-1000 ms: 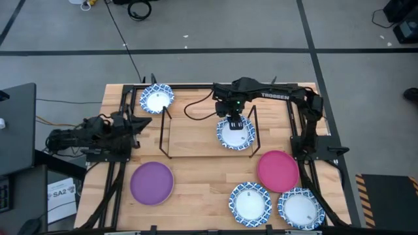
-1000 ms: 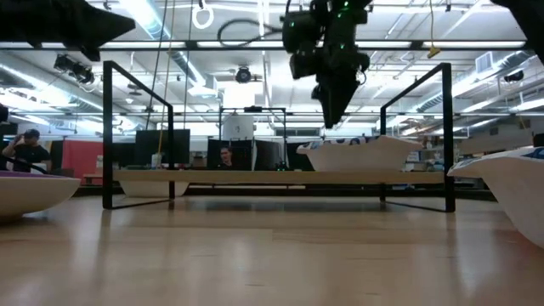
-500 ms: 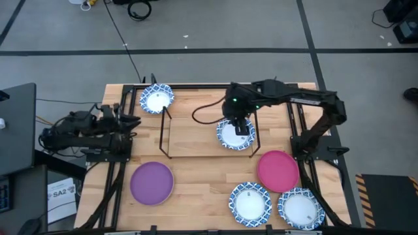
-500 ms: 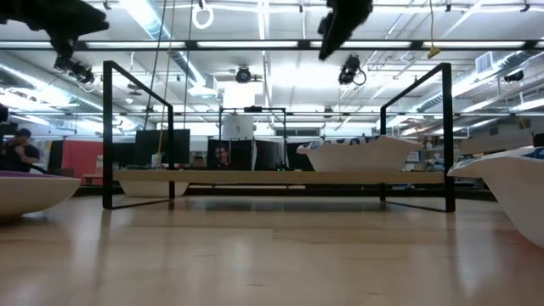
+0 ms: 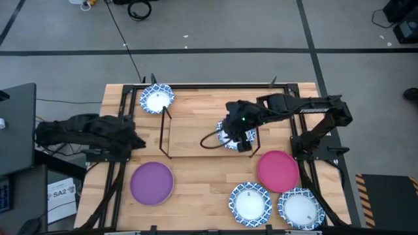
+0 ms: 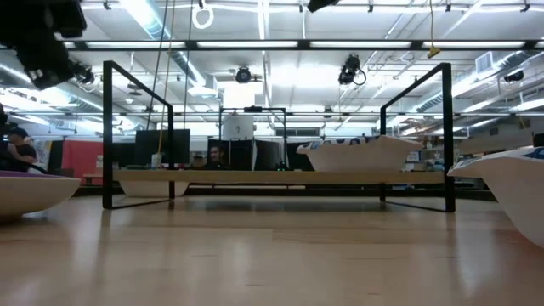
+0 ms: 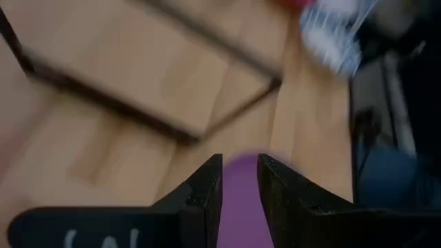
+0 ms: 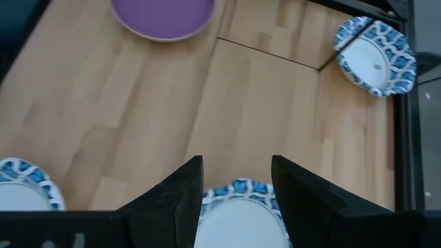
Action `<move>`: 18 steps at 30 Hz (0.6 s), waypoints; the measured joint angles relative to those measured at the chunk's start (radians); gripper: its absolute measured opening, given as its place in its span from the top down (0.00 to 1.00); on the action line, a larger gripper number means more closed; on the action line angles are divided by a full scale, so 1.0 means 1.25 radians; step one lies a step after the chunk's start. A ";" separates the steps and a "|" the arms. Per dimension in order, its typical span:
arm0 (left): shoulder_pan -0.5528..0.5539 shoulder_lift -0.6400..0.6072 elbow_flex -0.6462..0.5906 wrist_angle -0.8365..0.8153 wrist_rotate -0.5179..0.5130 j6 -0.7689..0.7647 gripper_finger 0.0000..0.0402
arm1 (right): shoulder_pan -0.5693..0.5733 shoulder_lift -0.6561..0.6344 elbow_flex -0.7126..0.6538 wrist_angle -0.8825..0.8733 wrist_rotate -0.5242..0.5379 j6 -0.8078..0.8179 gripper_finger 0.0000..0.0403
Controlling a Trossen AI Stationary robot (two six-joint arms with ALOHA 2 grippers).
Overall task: Place and stack plates onto a shelf
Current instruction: Put the purple plate on the shelf
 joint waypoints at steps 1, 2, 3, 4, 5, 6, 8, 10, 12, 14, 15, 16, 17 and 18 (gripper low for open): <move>0.000 0.021 0.000 -0.019 0.017 -0.013 0.76 | 0.008 0.000 0.000 0.001 0.000 0.006 0.56; 0.000 0.042 0.000 -0.038 0.033 -0.020 0.76 | 0.014 0.000 0.000 0.001 0.000 0.011 0.56; 0.000 0.063 0.000 -0.052 0.046 -0.031 0.76 | 0.021 0.000 0.000 0.002 0.000 0.017 0.56; 0.000 0.084 0.000 -0.065 0.056 -0.036 0.76 | 0.026 0.000 0.000 0.002 0.000 0.020 0.56; 0.000 0.104 0.000 -0.078 0.064 -0.039 0.76 | 0.030 0.000 0.000 0.002 0.000 0.023 0.56; 0.000 0.123 0.000 -0.087 0.069 -0.039 0.76 | 0.034 0.000 0.000 0.002 0.000 0.024 0.56; -0.001 0.163 0.000 -0.093 0.074 -0.039 0.76 | 0.039 0.000 0.000 0.002 0.000 0.024 0.56; -0.002 0.200 0.000 -0.099 0.074 -0.039 0.76 | 0.043 0.000 0.000 0.002 0.000 0.024 0.56; -0.002 0.236 0.000 -0.098 0.074 -0.039 0.76 | 0.044 0.000 0.000 0.002 0.000 0.024 0.56; -0.002 0.269 0.000 -0.098 0.074 -0.039 0.76 | 0.044 0.000 0.000 0.002 0.000 0.024 0.56; -0.002 0.287 0.000 -0.098 0.074 -0.039 0.76 | 0.044 0.000 0.000 0.002 0.000 0.024 0.56; -0.002 0.301 0.000 -0.098 0.074 -0.039 0.76 | 0.044 0.000 0.000 0.002 0.000 0.024 0.56; -0.002 0.315 0.000 -0.098 0.078 -0.039 0.76 | 0.044 0.000 0.000 0.002 0.000 0.024 0.56; -0.002 0.329 0.000 -0.098 0.085 -0.039 0.76 | 0.044 0.000 0.000 0.002 0.000 0.024 0.56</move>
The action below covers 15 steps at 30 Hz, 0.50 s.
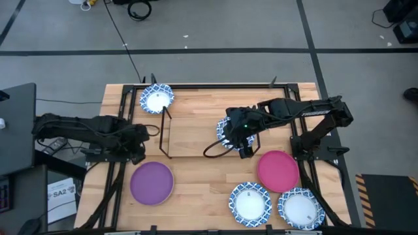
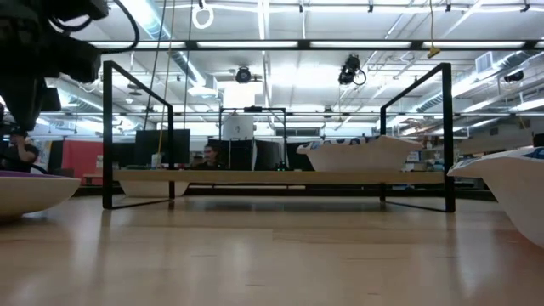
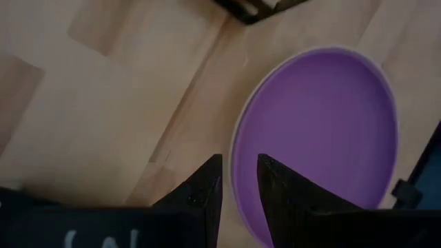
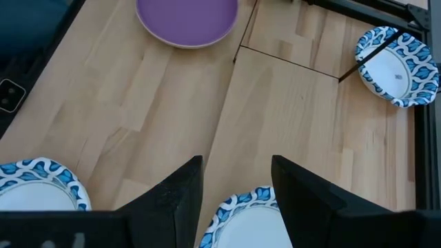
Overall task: Place and stack plates onto a shelf
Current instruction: Put the purple plate on the shelf
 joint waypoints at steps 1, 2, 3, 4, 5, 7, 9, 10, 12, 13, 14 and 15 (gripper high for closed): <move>0.000 0.013 0.000 0.000 0.009 0.000 0.76 | 0.000 0.000 0.000 0.000 0.000 0.000 0.56; 0.000 0.024 0.000 0.000 0.018 0.000 0.76 | 0.000 0.000 0.000 0.000 0.000 0.000 0.56; -0.002 0.034 0.000 0.000 0.027 -0.001 0.76 | 0.000 0.000 0.000 0.000 0.000 0.000 0.56; -0.007 0.043 0.000 0.000 0.034 -0.003 0.76 | 0.000 0.000 0.000 0.000 0.000 0.000 0.56; -0.014 0.050 0.000 0.000 0.036 -0.014 0.76 | 0.000 0.000 0.000 0.000 0.000 0.000 0.56; -0.035 0.061 0.000 -0.001 0.038 -0.038 0.76 | 0.000 0.000 0.000 0.000 0.000 0.000 0.56; -0.063 0.066 0.000 -0.006 0.039 -0.068 0.76 | 0.000 0.000 0.000 -0.001 0.000 0.000 0.56; -0.081 0.066 0.000 -0.010 0.038 -0.084 0.76 | 0.000 0.000 0.000 -0.001 0.000 0.000 0.56; -0.116 0.066 0.000 -0.015 0.038 -0.120 0.76 | 0.000 0.000 0.000 -0.002 0.000 0.000 0.56; -0.133 0.066 0.000 -0.015 0.037 -0.133 0.76 | 0.000 0.000 0.000 -0.002 0.000 0.000 0.56; -0.151 0.066 0.000 -0.015 0.034 -0.147 0.76 | 0.000 0.000 0.000 -0.002 0.000 0.000 0.56; -0.169 0.066 0.000 -0.015 0.027 -0.166 0.76 | 0.000 0.000 0.000 -0.002 0.000 0.000 0.56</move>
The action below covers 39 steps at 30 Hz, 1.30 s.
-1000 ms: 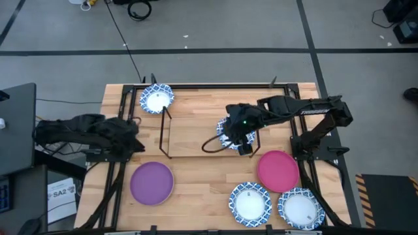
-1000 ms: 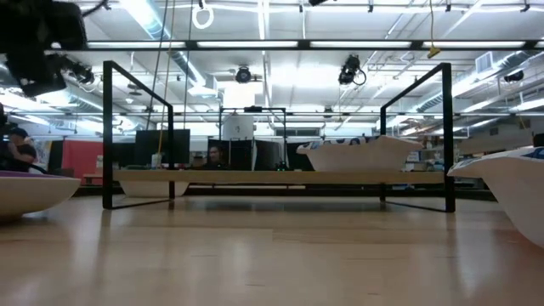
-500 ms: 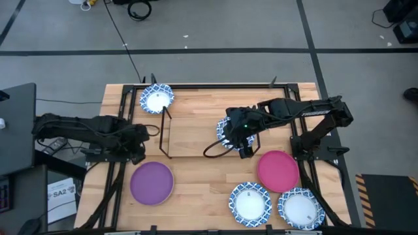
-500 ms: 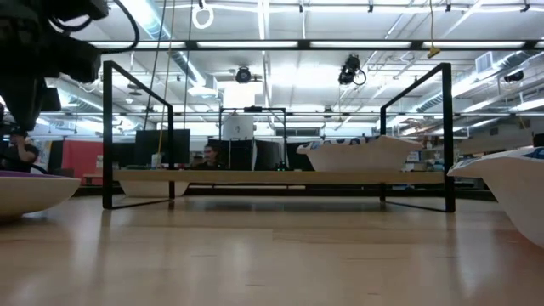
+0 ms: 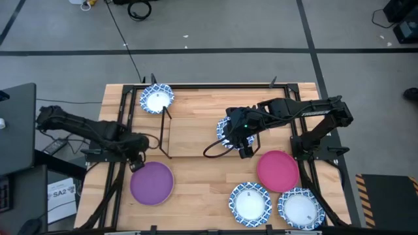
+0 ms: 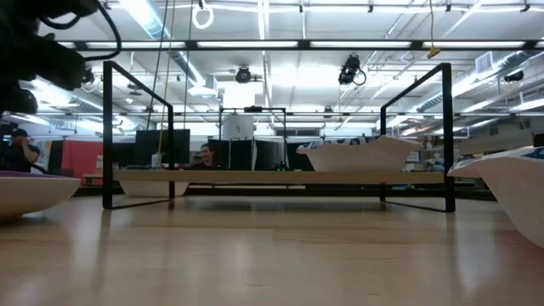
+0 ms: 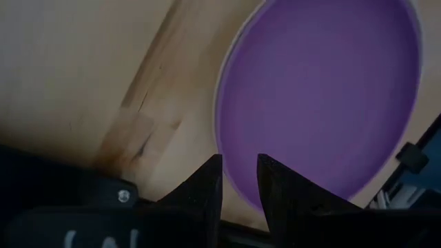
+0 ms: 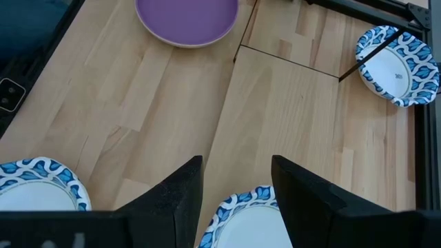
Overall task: Place and stack plates onto a shelf
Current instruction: Put the purple plate on the shelf
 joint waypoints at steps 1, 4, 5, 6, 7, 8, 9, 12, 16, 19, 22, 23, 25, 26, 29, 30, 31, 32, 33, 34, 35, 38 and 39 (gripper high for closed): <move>-0.017 0.000 0.000 0.000 -0.009 -0.020 0.76 | 0.001 0.000 0.000 0.000 0.000 0.000 0.56; -0.069 0.000 0.000 0.004 -0.026 -0.075 0.76 | 0.006 0.000 0.000 0.000 0.000 0.002 0.56; -0.086 0.000 0.000 0.006 -0.028 -0.090 0.76 | 0.008 0.000 0.000 0.000 0.000 0.002 0.56; -0.103 0.000 0.000 0.009 -0.032 -0.107 0.76 | 0.011 0.000 0.000 0.000 0.000 0.003 0.56; -0.120 0.000 0.000 0.012 -0.038 -0.123 0.76 | 0.015 0.000 0.000 0.000 0.000 0.004 0.56; -0.137 0.000 0.000 0.014 -0.047 -0.139 0.76 | 0.017 0.000 0.000 0.000 0.000 0.005 0.56; -0.152 0.000 0.000 0.016 -0.056 -0.155 0.76 | 0.020 0.000 0.000 -0.001 0.000 0.006 0.56; -0.195 0.000 0.000 0.021 -0.080 -0.199 0.76 | 0.029 0.000 0.000 -0.001 0.000 0.006 0.56; -0.240 0.000 0.000 0.026 -0.121 -0.255 0.76 | 0.040 0.000 0.000 -0.001 0.000 0.006 0.56; -0.261 0.000 0.000 0.027 -0.152 -0.289 0.76 | 0.047 0.000 0.000 0.000 0.000 0.006 0.56; -0.268 0.000 0.000 0.028 -0.176 -0.314 0.76 | 0.053 0.000 0.000 0.008 0.000 0.006 0.56; -0.268 0.001 0.000 0.029 -0.182 -0.321 0.76 | 0.055 0.000 0.000 0.012 0.000 0.006 0.56; -0.268 0.010 0.000 0.029 -0.194 -0.333 0.76 | 0.058 0.000 0.000 0.020 0.000 0.006 0.56; -0.268 0.017 0.000 0.029 -0.196 -0.333 0.76 | 0.061 0.000 0.000 0.025 0.000 0.006 0.56; -0.268 0.048 -0.007 0.038 -0.196 -0.331 0.76 | 0.067 0.000 0.000 0.026 0.000 0.006 0.56; -0.268 0.061 -0.007 0.038 -0.195 -0.331 0.76 | 0.070 0.001 -0.002 0.029 0.000 0.006 0.56; -0.268 0.072 -0.007 0.038 -0.195 -0.330 0.76 | 0.072 0.000 -0.008 0.039 0.000 0.005 0.56; -0.268 0.083 -0.007 0.038 -0.195 -0.330 0.76 | 0.073 0.000 -0.016 0.050 0.000 0.002 0.56; -0.268 0.095 -0.007 0.038 -0.195 -0.330 0.76 | 0.075 0.001 -0.024 0.057 0.000 0.002 0.56; -0.268 0.104 -0.007 0.038 -0.195 -0.330 0.76 | 0.076 0.001 -0.033 0.064 0.000 0.002 0.56; -0.268 0.113 -0.007 0.038 -0.195 -0.330 0.76 | 0.076 0.001 -0.045 0.078 0.000 0.003 0.56; -0.268 0.142 -0.007 0.038 -0.194 -0.330 0.76 | 0.076 0.001 -0.075 0.087 0.000 0.003 0.56; -0.268 0.151 -0.007 0.038 -0.192 -0.330 0.76 | 0.076 0.001 -0.083 0.088 0.000 0.003 0.56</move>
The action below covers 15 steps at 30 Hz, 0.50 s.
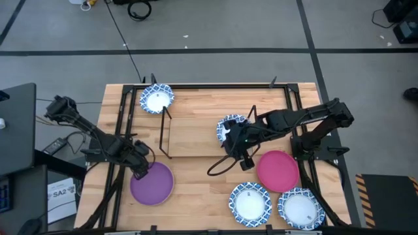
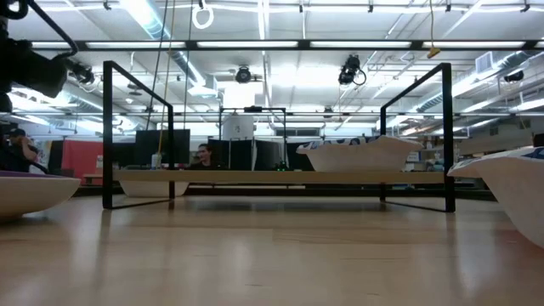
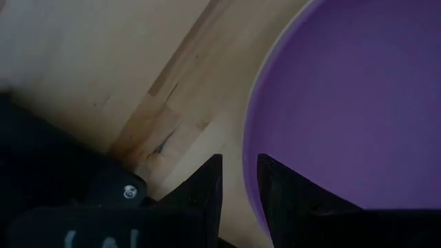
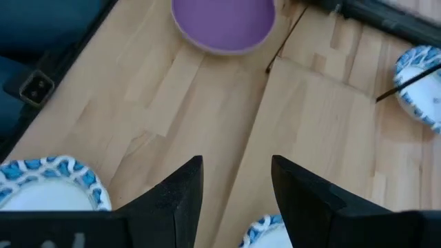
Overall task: Place and stack plates onto a shelf
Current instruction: Put the purple plate on the shelf
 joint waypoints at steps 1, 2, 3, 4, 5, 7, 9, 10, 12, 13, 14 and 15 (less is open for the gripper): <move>0.000 0.008 0.000 0.000 0.003 0.000 0.76 | 0.000 0.000 -0.007 0.008 0.000 0.000 0.56; 0.000 0.016 0.000 0.001 0.006 0.000 0.76 | 0.000 0.000 -0.013 0.013 0.000 0.000 0.56; 0.000 0.024 0.000 0.005 0.009 0.000 0.76 | 0.000 0.000 -0.018 0.013 0.000 0.000 0.56; 0.000 0.031 0.000 0.009 0.010 0.000 0.76 | 0.000 0.000 -0.021 0.012 0.000 0.000 0.56; 0.000 0.038 -0.001 0.013 0.010 0.000 0.76 | 0.000 0.000 -0.023 0.015 0.000 0.000 0.56; 0.000 0.050 -0.001 0.031 0.010 0.000 0.76 | 0.000 0.000 -0.026 0.022 0.000 0.000 0.56; 0.000 0.065 -0.001 0.035 0.010 0.000 0.76 | 0.000 0.000 -0.027 0.024 0.000 0.000 0.56; 0.000 0.072 -0.001 0.035 0.011 0.000 0.76 | 0.000 0.000 -0.027 0.028 0.000 0.000 0.56; 0.000 0.087 -0.001 0.036 0.012 0.000 0.76 | 0.000 0.000 -0.027 0.034 0.000 0.000 0.56; 0.000 0.095 -0.001 0.036 0.013 0.000 0.76 | 0.000 0.000 -0.027 0.034 0.000 0.000 0.56; 0.000 0.103 -0.001 0.038 0.013 0.000 0.76 | 0.000 0.000 -0.027 0.034 0.000 0.000 0.56; 0.000 0.111 -0.001 0.040 0.014 0.000 0.76 | 0.000 0.000 -0.027 0.034 0.000 0.000 0.56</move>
